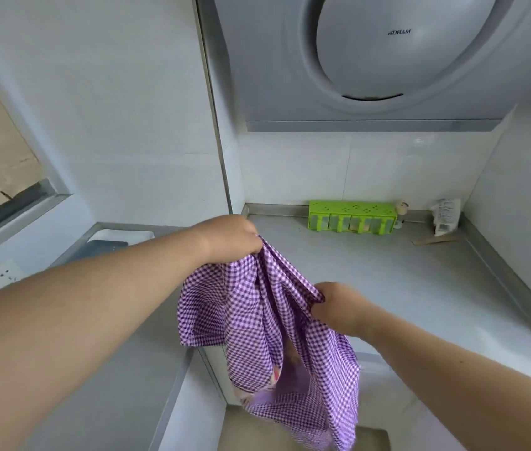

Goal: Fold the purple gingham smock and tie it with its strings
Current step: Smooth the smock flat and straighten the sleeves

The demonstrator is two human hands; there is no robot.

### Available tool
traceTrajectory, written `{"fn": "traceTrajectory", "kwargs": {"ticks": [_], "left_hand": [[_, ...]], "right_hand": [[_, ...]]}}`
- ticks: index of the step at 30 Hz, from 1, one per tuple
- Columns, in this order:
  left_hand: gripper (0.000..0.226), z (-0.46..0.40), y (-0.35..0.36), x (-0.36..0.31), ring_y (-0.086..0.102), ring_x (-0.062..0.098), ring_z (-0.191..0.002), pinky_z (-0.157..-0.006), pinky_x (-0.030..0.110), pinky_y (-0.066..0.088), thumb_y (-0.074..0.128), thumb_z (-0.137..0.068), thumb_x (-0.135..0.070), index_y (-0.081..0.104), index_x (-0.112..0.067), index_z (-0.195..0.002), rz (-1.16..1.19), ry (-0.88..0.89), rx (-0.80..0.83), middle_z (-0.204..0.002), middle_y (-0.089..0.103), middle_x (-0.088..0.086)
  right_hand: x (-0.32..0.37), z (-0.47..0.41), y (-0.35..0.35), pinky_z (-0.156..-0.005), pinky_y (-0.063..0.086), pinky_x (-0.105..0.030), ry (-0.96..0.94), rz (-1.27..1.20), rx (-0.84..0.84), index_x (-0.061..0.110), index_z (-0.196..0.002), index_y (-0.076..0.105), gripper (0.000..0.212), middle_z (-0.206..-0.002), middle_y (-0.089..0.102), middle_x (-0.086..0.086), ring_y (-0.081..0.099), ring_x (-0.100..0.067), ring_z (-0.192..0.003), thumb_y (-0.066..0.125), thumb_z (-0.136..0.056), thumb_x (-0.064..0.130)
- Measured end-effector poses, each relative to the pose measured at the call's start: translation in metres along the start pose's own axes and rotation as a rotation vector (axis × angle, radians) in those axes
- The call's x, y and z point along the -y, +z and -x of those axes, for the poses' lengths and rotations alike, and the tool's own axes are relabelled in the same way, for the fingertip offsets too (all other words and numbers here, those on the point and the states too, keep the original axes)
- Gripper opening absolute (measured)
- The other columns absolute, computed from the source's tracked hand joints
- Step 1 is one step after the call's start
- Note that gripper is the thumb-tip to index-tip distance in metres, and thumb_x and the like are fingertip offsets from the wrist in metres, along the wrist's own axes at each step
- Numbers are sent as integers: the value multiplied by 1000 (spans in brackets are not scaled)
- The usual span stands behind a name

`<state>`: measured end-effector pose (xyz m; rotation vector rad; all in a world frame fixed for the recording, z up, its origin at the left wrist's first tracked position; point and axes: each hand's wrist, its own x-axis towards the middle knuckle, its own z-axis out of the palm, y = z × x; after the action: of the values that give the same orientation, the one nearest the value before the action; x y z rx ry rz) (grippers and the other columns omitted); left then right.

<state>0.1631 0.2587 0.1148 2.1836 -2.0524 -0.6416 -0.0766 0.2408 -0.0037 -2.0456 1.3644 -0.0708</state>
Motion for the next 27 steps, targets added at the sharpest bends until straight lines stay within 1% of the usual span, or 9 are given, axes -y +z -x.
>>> {"fn": "traceTrajectory", "kwargs": {"ticks": [3,5,9,11,14,16,19,23,27], "left_hand": [[26,4,3,13,53,19,-70,-65,35,39,49,-92,-28,58,-12,-74,7,-39,-17,-76,56,3],[27,6,4,21,52,18,-69,-63,32,38,48,-94,-28,57,-13,-73,-1,-55,-37,-75,55,3],[32,8,-2,36,62,19,-78,-65,31,44,47,-97,-30,67,-11,-81,-14,-88,-65,-85,67,5],[32,7,-4,46,65,21,-80,-67,32,46,48,-97,-32,70,-11,-84,-26,-103,-72,-88,70,9],[32,2,-5,59,59,19,-72,-62,31,41,48,-97,-33,63,-13,-77,-99,-103,-85,-81,64,6],[33,-3,-4,66,56,17,-70,-60,31,39,47,-98,-33,60,-14,-75,-142,-104,-94,-79,61,4],[34,-14,-3,72,58,18,-71,-61,31,40,46,-99,-34,60,-14,-74,-166,-106,-104,-79,63,5],[32,-35,-1,70,65,21,-80,-65,34,47,46,-98,-34,64,-14,-79,-174,-111,-104,-86,68,6],[33,-63,5,57,66,20,-82,-69,35,51,45,-99,-37,65,-16,-84,-204,-100,-99,-87,68,4]], "right_hand": [[-7,-6,18,-76,51,-34,56,29,-35,13,-104,67,19,-97,70,-6,65,-25,-91,56,-91,22],[-14,-10,31,-81,53,-34,87,72,-38,15,-109,68,22,-100,71,-4,65,-24,-92,56,-94,26],[-34,-16,47,-93,55,-38,121,139,9,15,-121,68,30,-112,73,-5,67,-24,-101,55,-100,32],[-43,-17,49,-96,54,-38,152,170,19,13,-124,68,33,-117,72,-6,66,-25,-105,54,-102,33],[-60,-18,48,-91,54,-33,204,239,38,10,-123,67,34,-116,71,-6,65,-22,-99,50,-103,31],[-76,-19,45,-89,56,-32,249,258,20,12,-122,69,33,-109,71,-3,65,-19,-95,49,-104,31],[-101,-19,35,-82,55,-33,327,285,-46,15,-117,71,32,-95,67,2,65,-19,-90,48,-103,31],[-129,-16,12,-83,55,-34,436,218,-197,23,-111,73,27,-96,67,3,64,-21,-90,49,-102,33],[-151,-25,-25,-77,56,-36,459,130,-370,20,-101,70,29,-82,64,2,64,-24,-82,48,-105,38]]}}
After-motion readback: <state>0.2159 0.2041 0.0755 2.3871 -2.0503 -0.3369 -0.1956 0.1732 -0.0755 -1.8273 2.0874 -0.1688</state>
